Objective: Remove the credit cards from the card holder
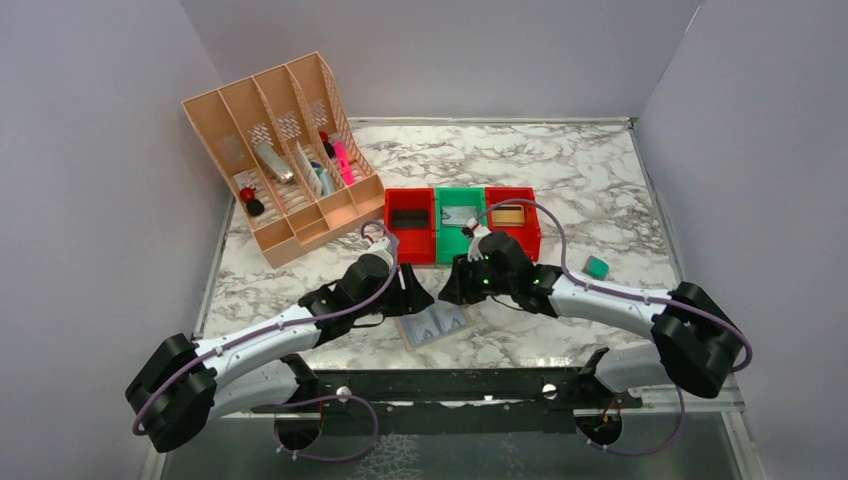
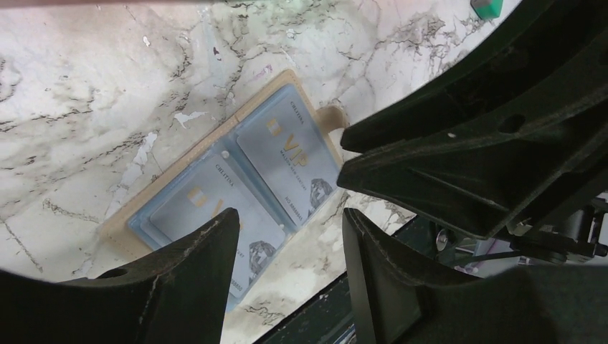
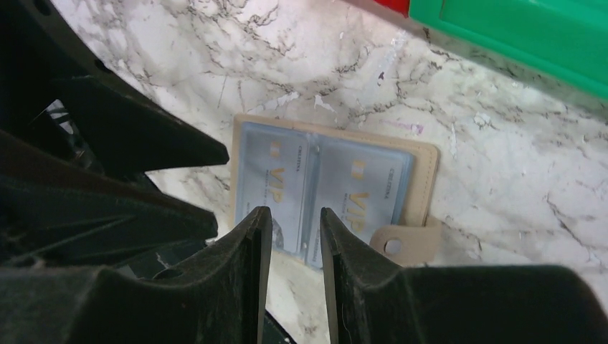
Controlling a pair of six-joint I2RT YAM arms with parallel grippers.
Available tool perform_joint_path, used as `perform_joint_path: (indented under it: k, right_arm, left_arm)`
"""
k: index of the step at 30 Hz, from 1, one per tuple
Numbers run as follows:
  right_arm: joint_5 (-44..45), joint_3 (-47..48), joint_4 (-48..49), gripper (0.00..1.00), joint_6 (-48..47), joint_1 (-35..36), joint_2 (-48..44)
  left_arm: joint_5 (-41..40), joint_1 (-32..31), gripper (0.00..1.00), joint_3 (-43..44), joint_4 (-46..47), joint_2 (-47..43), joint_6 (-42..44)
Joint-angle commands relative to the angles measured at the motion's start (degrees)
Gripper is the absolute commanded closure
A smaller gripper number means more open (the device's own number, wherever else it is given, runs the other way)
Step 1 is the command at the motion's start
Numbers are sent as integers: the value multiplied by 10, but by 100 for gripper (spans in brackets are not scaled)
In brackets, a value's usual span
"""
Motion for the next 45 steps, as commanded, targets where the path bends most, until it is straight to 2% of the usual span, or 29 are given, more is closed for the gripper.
perform_joint_path:
  k: [1, 7, 11, 15, 19, 24, 27, 31, 34, 37, 40, 45]
  right_arm:
    - [-3, 52, -63, 64, -48, 1, 54]
    - [58, 39, -106, 64, -45, 1, 87]
    - [83, 2, -115, 65, -6, 1, 87]
    - [61, -62, -82, 67, 50, 1, 63]
    - [37, -128, -37, 74, 117, 1, 30]
    - [23, -179, -8, 86, 187, 1, -5]
    - [2, -203, 24, 87, 204, 1, -22]
    - [32, -190, -17, 84, 208, 1, -51]
    - [68, -154, -66, 81, 177, 1, -89]
    - [22, -128, -39, 79, 108, 1, -111]
    - [-22, -103, -17, 79, 88, 1, -97]
    - [-2, -85, -31, 79, 95, 1, -49]
  left_arm:
    - [-7, -1, 43, 2, -4, -2, 1]
    - [34, 0, 43, 3, 26, 22, 10]
    - [66, -1, 42, 10, 58, 56, 15]
    - [81, -2, 42, 27, 66, 96, 19]
    - [85, -2, 42, 30, 70, 122, 15]
    - [91, -3, 49, 18, 76, 133, 7]
    - [100, -4, 53, 9, 87, 138, 1]
    - [117, -10, 58, 14, 91, 149, 6]
    - [122, -14, 60, 17, 91, 153, 10]
    - [118, -15, 60, 14, 91, 154, 9]
    - [116, -15, 60, 12, 91, 152, 12]
    - [117, -15, 60, 13, 93, 152, 13]
